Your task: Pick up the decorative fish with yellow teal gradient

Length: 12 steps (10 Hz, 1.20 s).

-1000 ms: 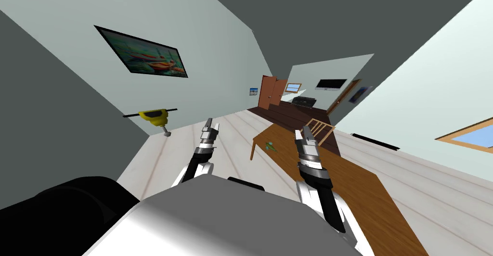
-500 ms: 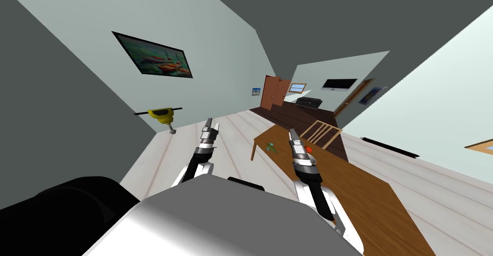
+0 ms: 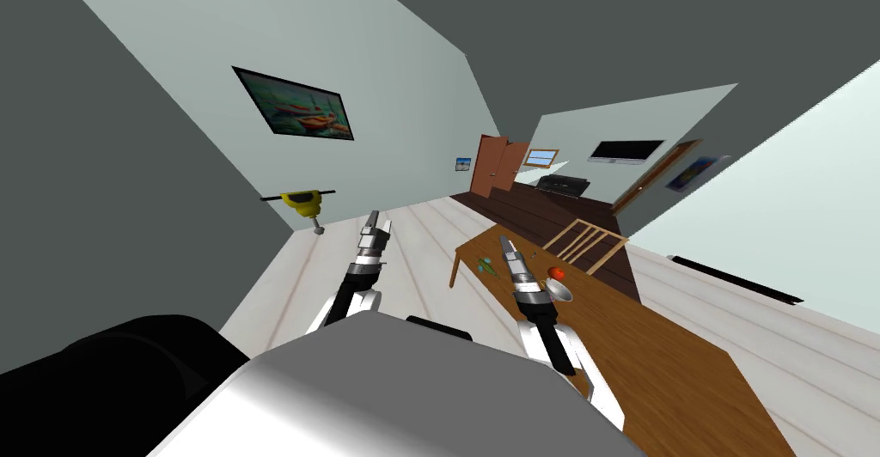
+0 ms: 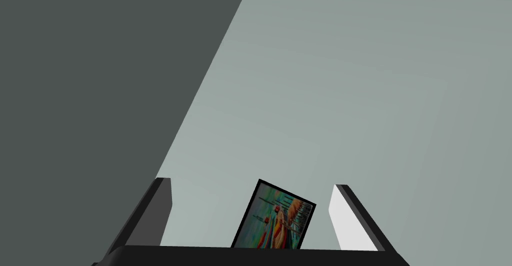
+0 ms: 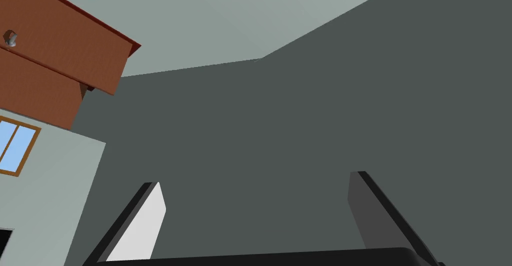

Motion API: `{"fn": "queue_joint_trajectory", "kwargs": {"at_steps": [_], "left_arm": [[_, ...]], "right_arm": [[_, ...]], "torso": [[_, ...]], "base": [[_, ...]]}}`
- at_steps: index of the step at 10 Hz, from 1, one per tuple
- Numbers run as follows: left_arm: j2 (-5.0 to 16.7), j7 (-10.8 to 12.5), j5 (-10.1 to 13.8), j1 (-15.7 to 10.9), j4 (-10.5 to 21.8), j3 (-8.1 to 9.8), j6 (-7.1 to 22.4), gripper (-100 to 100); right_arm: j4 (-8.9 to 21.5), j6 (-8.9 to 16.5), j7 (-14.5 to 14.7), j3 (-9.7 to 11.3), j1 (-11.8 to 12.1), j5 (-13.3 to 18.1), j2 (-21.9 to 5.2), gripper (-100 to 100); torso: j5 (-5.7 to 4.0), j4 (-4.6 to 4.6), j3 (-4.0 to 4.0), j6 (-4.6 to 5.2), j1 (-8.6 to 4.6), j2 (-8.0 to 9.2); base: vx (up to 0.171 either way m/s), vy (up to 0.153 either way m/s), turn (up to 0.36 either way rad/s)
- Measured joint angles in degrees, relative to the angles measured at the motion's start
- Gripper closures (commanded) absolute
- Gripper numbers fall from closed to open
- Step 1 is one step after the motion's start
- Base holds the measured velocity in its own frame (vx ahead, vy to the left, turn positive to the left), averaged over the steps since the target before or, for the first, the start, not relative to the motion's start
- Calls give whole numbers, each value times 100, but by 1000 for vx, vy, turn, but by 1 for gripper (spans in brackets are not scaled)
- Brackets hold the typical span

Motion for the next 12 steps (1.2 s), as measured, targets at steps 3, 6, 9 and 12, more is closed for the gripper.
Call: {"fn": "queue_joint_trajectory", "kwargs": {"at_steps": [3,6,9,12], "left_arm": [[0,0,0,0,0,0,0,0],[0,0,0,1,0,1,0,0],[0,0,0,1,0,1,0,0],[0,0,0,1,0,0,0,0]], "right_arm": [[411,28,349,153,-137,303,-116,-100],[888,79,703,296,-355,626,-317,-100],[1411,62,1082,443,-519,934,-425,-100],[2037,90,1501,613,-743,1308,-653,-100]], "torso": [[0,0,0,2,0,0],[-1,0,-1,4,-3,-2],[0,0,-1,5,-1,-1],[-2,0,0,4,-8,0]], "base": [[2,-36,84],[5,-41,99],[2,-37,98],[1,-53,151]]}}
